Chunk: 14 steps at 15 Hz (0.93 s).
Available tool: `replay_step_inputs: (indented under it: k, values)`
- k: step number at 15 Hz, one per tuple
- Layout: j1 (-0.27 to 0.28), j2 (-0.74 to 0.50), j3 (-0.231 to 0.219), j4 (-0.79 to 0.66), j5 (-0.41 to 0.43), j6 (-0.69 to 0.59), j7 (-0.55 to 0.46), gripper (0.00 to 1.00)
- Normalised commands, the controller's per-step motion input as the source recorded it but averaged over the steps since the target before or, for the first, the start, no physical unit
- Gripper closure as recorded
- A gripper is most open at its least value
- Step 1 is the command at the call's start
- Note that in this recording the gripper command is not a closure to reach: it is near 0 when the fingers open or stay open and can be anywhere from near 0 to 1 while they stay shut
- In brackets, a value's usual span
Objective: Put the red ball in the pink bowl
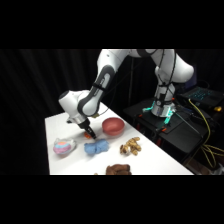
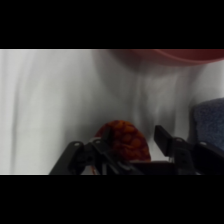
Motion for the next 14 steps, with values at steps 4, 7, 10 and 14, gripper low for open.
replay_step_inputs:
  k: [4,7,10,14]
  values:
    - [-0.067,0.07,0.036,0.19,-0.051,-0.07,-0.23,1.00]
    - [0.000,-0.12,0.033,0.02,-0.071,-0.04,-0.17,0.27]
    - [0.059,-0.44,0.032,-0.28,-0.067,0.02,-0.09,0.27]
    - [0.103,-0.84,0.018,-0.74,-0.061,0.13,0.01,0.27]
